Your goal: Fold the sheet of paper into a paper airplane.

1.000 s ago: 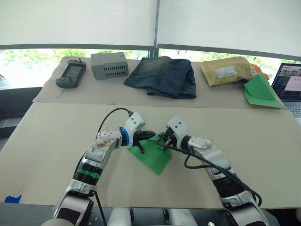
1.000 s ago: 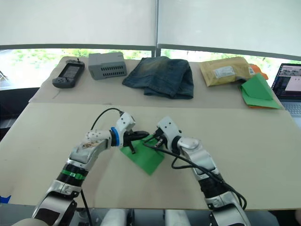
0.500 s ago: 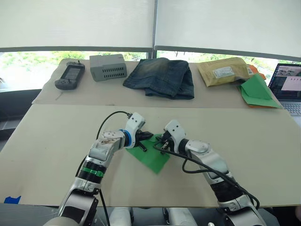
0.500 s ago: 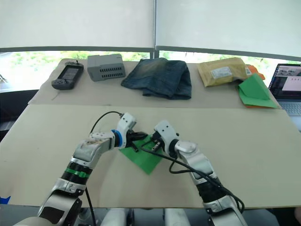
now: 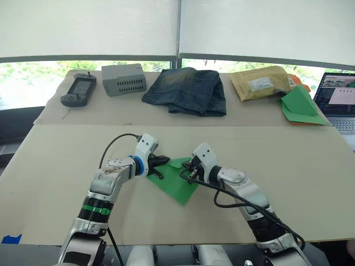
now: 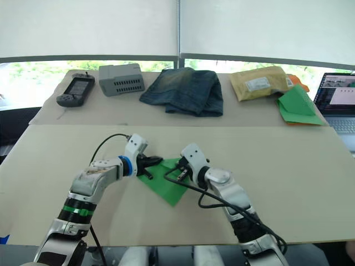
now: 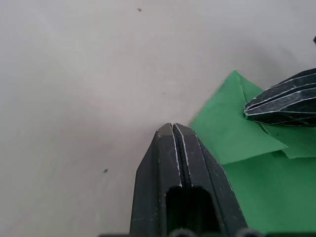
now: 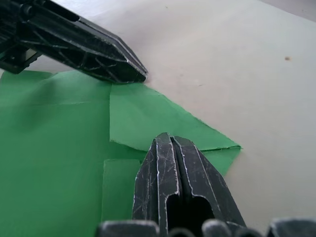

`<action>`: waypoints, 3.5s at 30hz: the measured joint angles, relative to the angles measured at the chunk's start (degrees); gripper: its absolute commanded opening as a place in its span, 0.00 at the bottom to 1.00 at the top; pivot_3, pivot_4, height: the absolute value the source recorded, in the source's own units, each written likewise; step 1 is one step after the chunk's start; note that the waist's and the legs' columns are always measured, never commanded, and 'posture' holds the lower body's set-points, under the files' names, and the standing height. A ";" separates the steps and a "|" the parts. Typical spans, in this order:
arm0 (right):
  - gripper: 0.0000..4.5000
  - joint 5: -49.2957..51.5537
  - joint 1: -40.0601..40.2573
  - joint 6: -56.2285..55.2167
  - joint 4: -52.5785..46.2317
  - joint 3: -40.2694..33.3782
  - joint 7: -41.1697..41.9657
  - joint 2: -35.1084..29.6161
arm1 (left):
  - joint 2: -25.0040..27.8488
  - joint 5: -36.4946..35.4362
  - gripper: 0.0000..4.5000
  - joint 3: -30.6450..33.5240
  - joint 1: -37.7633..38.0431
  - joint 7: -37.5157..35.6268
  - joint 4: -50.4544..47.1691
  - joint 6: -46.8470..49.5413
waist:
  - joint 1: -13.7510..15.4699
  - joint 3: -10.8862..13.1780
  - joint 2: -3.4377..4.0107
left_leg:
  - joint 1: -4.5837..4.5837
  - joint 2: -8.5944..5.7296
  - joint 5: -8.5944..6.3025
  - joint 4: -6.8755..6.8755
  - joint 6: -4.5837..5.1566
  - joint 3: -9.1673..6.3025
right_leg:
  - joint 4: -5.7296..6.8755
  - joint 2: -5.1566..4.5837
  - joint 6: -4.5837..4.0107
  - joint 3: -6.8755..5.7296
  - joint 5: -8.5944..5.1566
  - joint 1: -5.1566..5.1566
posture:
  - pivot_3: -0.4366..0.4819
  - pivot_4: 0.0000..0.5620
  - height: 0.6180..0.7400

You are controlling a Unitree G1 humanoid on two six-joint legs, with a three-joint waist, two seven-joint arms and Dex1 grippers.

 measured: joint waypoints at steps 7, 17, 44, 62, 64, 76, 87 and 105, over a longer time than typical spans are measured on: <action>0.00 -0.23 -0.92 -0.18 0.80 -0.50 -0.89 0.00 | -0.03 2.10 0.01 -3.87 -0.91 -0.50 2.06 -4.57 | 0.68 0.00 0.00 | 0.00 -0.01 0.00 0.00 0.00 0.02 | -0.01 -0.01 0.00 -0.01 0.00 -0.01 | 0.48 0.27 0.95; 0.00 -0.72 -4.39 -1.05 5.37 -0.40 -2.04 1.57 | -0.12 3.18 0.01 -5.15 -1.62 -0.86 3.37 -6.30 | 1.08 0.01 0.02 | -0.02 -0.02 0.02 0.00 -0.02 0.03 | -0.03 -0.01 0.00 -0.01 0.02 0.00 | 0.48 0.27 0.95; 0.00 5.91 6.89 8.39 -14.72 -11.64 -0.18 -10.43 | -0.27 3.25 0.01 -6.72 -2.82 -3.44 4.50 -7.89 | 1.83 0.04 0.08 | -0.39 -0.16 0.02 -0.01 -0.02 -0.03 | -0.21 -0.14 0.13 -0.03 -0.06 -0.15 | 0.48 0.27 0.95; 0.83 21.99 16.83 25.77 -27.72 -18.13 0.09 -14.55 | -0.47 4.05 0.00 -7.63 -2.53 -3.85 4.04 -9.11 | 2.65 0.04 0.08 | -0.52 -0.19 0.00 -0.02 -0.01 -0.07 | -0.32 -0.18 0.21 -0.09 -0.12 -0.21 | 0.48 0.27 0.95; 0.69 21.38 17.53 23.73 -27.85 -17.46 0.84 -17.18 | -0.49 4.07 0.00 -7.79 -2.54 -3.87 4.04 -9.21 | 2.67 0.04 0.08 | -0.52 -0.20 0.00 -0.02 -0.01 -0.07 | -0.33 -0.18 0.22 -0.09 -0.12 -0.20 | 0.48 0.27 0.95; 0.01 11.02 20.41 3.46 -25.57 -7.27 5.91 -25.96 | -0.20 4.49 0.00 -8.44 -2.91 -4.34 4.70 -10.33 | 2.77 0.06 0.08 | -0.49 -0.23 0.01 -0.01 -0.01 -0.09 | -0.33 -0.18 0.25 -0.12 -0.14 -0.17 | 0.48 0.27 0.95; 0.01 4.96 17.83 -8.84 -17.47 -2.67 7.09 -20.99 | -0.01 5.68 0.00 -8.49 -3.04 -4.83 5.31 -11.27 | 2.78 0.02 0.02 | -0.29 -0.22 0.01 0.00 -0.01 -0.09 | -0.21 -0.16 0.24 -0.10 -0.13 -0.03 | 0.48 0.27 0.95; 0.01 11.97 12.32 -10.57 -12.85 -5.56 9.86 -12.20 | -0.09 5.76 0.00 -8.69 -3.12 -5.06 5.33 -11.57 | 2.78 0.03 0.04 | -0.34 -0.22 0.01 0.01 -0.01 -0.08 | -0.20 -0.16 0.22 -0.09 -0.12 -0.07 | 0.48 0.27 0.95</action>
